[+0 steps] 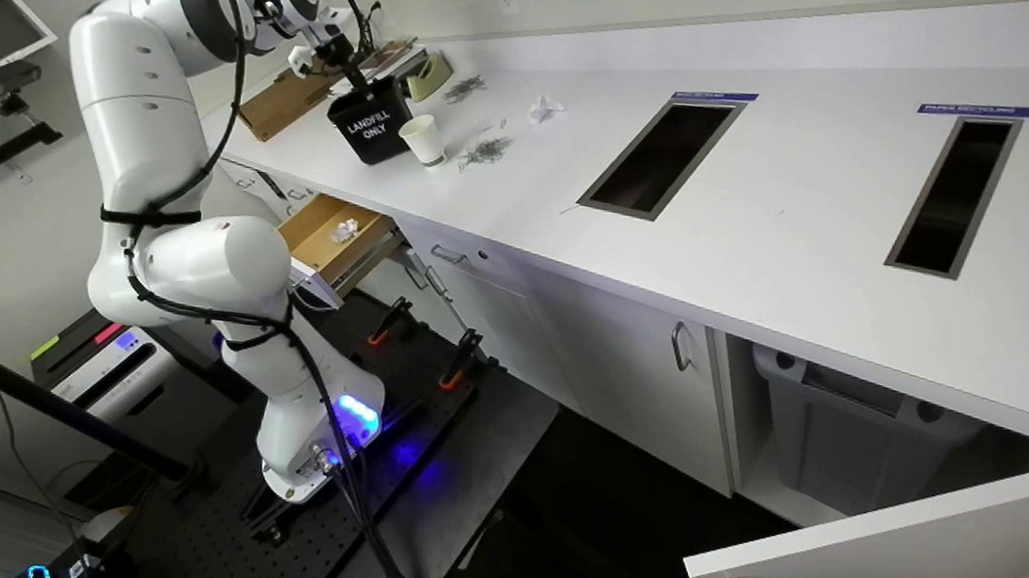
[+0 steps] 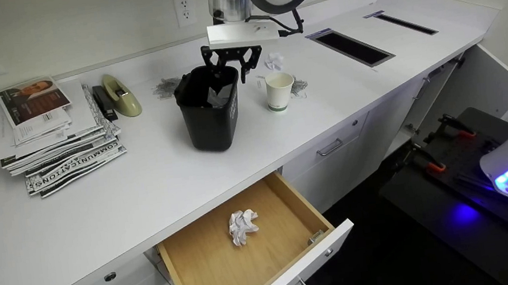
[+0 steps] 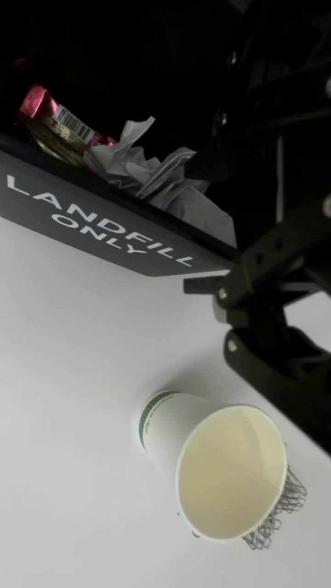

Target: Move the landfill bin to the right

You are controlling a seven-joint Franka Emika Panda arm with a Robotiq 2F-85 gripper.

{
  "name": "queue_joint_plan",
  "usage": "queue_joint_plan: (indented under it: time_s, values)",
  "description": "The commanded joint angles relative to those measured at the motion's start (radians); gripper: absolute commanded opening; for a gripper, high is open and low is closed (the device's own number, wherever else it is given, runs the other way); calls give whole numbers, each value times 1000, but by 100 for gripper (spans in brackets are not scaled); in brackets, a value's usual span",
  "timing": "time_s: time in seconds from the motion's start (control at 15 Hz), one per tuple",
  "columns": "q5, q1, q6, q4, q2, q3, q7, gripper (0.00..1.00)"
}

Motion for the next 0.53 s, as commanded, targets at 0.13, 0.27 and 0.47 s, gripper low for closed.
queue_joint_plan:
  time_s: [0.13, 0.27, 0.47]
  values:
    - [41, 11, -45, 48, 15, -13, 17, 12]
    - [47, 12, -44, 45, 15, -13, 16, 0]
    - [42, 17, -59, 29, 2, -15, 11, 2]
